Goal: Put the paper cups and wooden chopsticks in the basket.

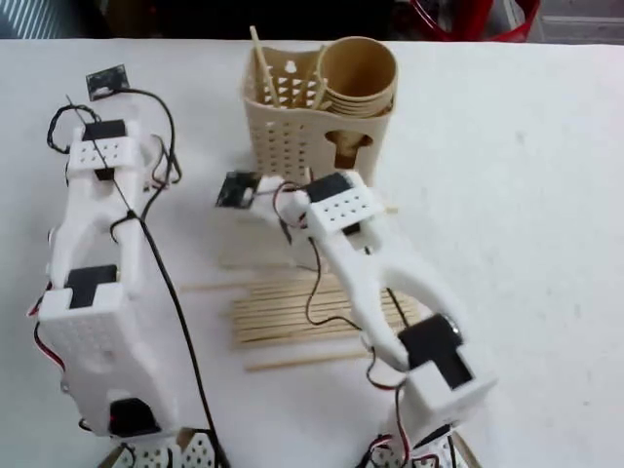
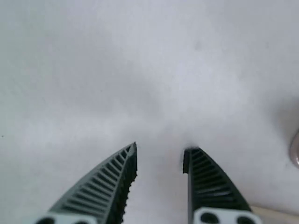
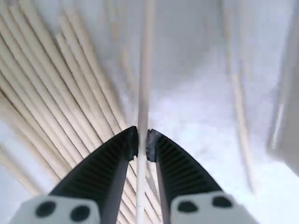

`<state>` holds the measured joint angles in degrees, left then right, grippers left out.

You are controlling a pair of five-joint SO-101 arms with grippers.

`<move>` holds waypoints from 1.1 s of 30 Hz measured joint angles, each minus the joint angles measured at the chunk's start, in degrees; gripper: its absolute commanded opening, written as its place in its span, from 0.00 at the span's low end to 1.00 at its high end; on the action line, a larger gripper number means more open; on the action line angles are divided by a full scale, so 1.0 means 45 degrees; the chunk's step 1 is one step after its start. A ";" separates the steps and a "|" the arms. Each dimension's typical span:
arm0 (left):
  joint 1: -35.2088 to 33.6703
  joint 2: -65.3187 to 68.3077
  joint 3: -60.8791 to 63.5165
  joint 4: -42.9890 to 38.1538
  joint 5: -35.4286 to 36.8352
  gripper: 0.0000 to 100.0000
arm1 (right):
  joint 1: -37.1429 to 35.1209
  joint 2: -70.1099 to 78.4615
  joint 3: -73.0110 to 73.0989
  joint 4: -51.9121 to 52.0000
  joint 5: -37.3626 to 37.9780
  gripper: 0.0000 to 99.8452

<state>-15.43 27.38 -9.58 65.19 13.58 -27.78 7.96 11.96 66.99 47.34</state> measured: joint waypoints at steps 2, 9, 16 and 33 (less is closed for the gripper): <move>0.0000 0.0000 0.0000 0.0000 0.0000 0.17 | 0.0274 -0.0938 0.0000 0.0000 -0.0879 0.02; 0.0000 0.0000 0.0000 0.0000 0.0000 0.17 | 0.1016 -0.4669 0.0000 -0.0020 -0.3614 0.02; 0.0000 0.0000 0.0000 0.0000 0.0000 0.17 | 0.0860 -0.7971 0.0000 -0.2520 -0.5372 0.02; 0.0000 0.0000 0.0000 0.0000 0.0000 0.17 | 0.0000 -0.2344 -0.3770 -1.0530 -0.7463 0.02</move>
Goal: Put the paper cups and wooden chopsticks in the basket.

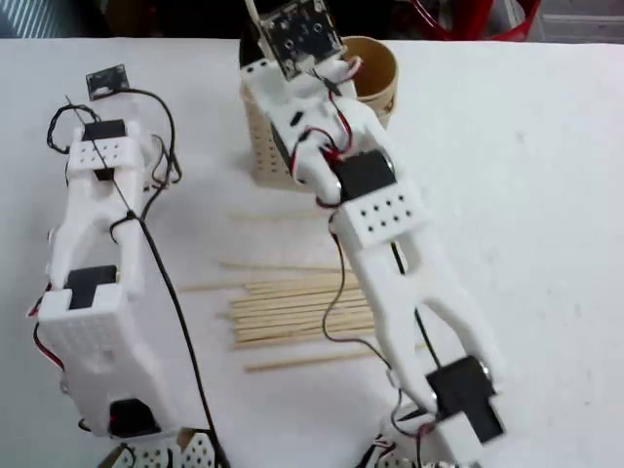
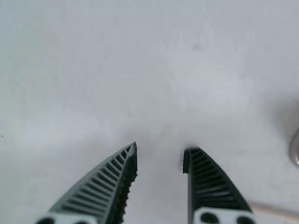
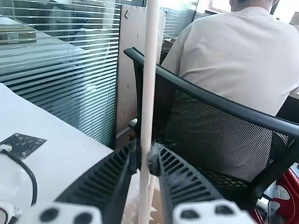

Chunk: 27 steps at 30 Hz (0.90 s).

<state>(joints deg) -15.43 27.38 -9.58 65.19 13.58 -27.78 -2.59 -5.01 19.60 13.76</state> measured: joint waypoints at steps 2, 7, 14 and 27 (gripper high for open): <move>0.0000 0.0000 0.0000 0.0000 0.0000 0.17 | -0.0020 0.0879 -0.0996 0.0000 0.0000 0.02; 0.0000 0.0000 0.0000 0.0000 0.0000 0.17 | -0.0059 0.1700 -0.2266 0.0313 0.0000 0.03; 0.0059 0.0000 0.0000 0.0000 0.0000 0.17 | -0.0059 0.1719 -0.2481 0.0430 0.0000 0.12; 0.0098 0.0000 0.0000 0.0215 -0.0586 0.17 | -0.0059 0.1094 -0.2696 0.3829 0.0000 0.02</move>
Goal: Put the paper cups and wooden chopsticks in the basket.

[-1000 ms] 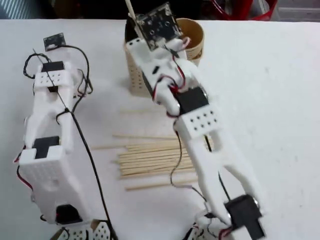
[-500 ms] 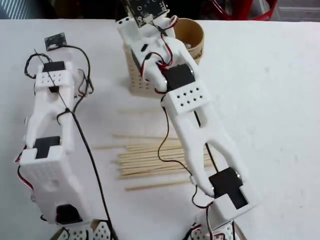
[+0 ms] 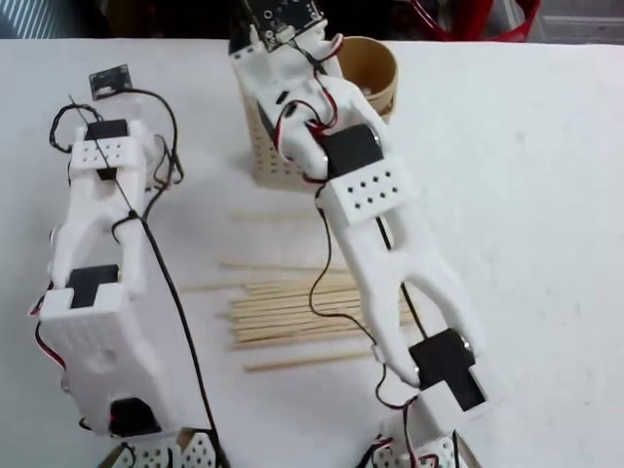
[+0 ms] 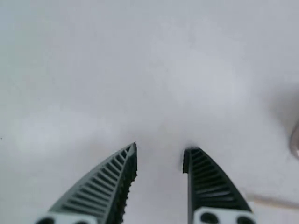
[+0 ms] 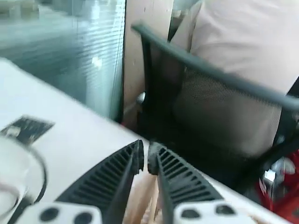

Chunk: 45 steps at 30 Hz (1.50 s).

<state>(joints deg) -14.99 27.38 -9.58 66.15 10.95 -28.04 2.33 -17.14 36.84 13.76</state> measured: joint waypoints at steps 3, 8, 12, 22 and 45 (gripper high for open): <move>0.0234 -0.0156 -0.0332 0.1289 -0.1739 0.17 | 0.0000 -0.1250 0.0000 0.3399 0.0000 0.02; 0.2090 -0.1172 -0.0703 0.4044 -0.6056 0.18 | 0.0000 -0.3067 0.0020 0.9553 0.1524 0.02; 0.3712 -0.1700 -0.0703 0.6076 -1.0139 0.18 | 0.0195 -0.4122 0.1426 1.2952 0.3516 0.02; 0.4943 -0.1797 0.0957 0.4728 -1.4457 0.18 | 0.2891 -0.9319 0.9553 1.2230 0.5138 0.02; 0.5626 -0.0391 0.3810 0.0664 -1.5433 0.03 | 0.6212 -1.0120 1.4847 0.9729 0.4220 0.02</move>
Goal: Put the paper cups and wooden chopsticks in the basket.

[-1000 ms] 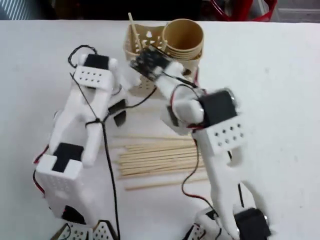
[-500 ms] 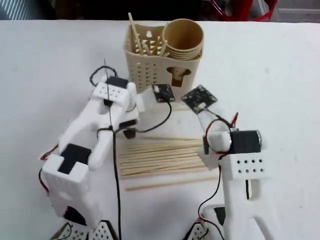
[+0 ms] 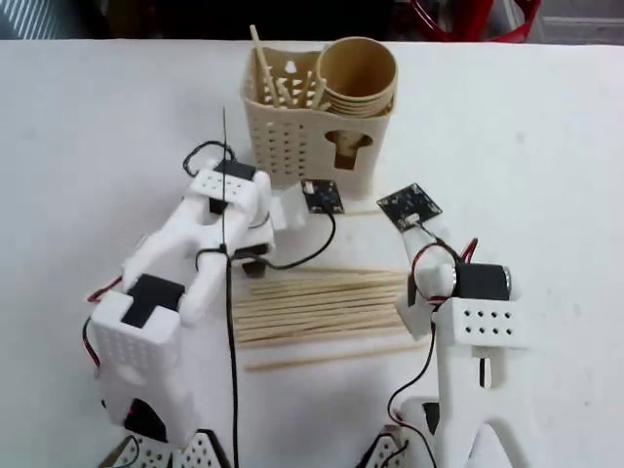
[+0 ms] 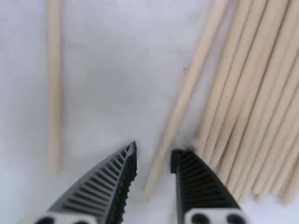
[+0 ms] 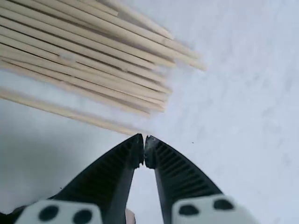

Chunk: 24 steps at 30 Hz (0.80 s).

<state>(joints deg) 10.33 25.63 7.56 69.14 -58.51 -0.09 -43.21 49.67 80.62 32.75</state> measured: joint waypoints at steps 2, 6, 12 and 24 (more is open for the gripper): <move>0.0020 0.0000 -0.0059 0.0059 0.0000 0.02 | 0.0000 0.0000 0.0000 0.0000 0.0000 0.02; 0.0000 0.0020 -0.0195 0.0059 0.0000 0.02 | 0.0000 0.0000 0.0000 0.0000 0.0000 0.02; -0.0098 -0.0645 -0.0215 0.0371 0.0059 0.02 | 0.0000 0.0000 0.0000 0.0000 0.0000 0.02; -0.0117 -0.8068 -0.0215 0.4142 0.0078 0.02 | 0.0000 0.0000 0.0000 0.0000 0.0000 0.02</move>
<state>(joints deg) 9.80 -10.68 6.59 87.78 -58.15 -0.09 -43.21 49.67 80.62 32.75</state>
